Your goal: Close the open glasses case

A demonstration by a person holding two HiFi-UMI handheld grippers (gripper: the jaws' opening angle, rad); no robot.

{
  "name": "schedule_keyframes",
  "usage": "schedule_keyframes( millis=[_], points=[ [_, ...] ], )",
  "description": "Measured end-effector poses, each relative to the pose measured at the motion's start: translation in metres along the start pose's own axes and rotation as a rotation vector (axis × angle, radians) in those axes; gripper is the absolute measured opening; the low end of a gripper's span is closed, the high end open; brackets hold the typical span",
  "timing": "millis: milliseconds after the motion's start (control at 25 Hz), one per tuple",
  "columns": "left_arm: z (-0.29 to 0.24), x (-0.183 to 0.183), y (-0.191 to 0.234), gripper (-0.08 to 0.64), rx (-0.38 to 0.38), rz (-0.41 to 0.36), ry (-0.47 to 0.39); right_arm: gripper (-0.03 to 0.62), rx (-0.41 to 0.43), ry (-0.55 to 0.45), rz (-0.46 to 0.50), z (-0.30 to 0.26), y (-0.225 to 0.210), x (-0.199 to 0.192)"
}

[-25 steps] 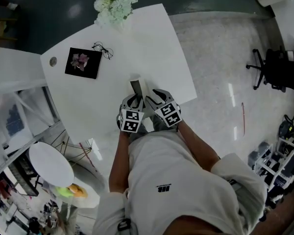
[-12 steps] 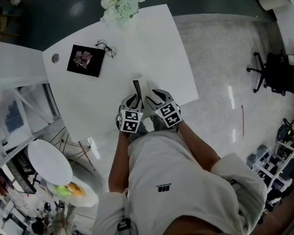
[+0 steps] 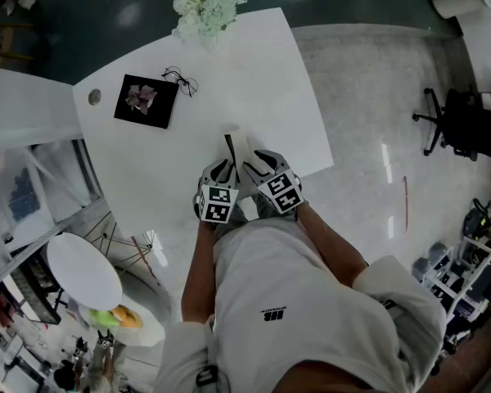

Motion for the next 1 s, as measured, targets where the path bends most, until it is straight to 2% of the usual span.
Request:
schedule_keyframes(
  millis=[640, 1000],
  points=[
    [0.005, -0.012, 0.011, 0.086, 0.036, 0.032, 0.015, 0.179, 0.012, 0.006, 0.004, -0.010, 0.009, -0.002],
    [0.005, -0.020, 0.015, 0.078, 0.058, 0.009, 0.044, 0.190, 0.009, 0.004, 0.016, -0.016, 0.014, -0.003]
  ],
)
Point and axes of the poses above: the fingertips, and each gripper's own axes: z backward along the fingers, y to its left, x out of its top, the point moved 8 cm from there along z, backward along the fingers, and after that the axes turned 14 degrees about -y, right-handed, at the moved point
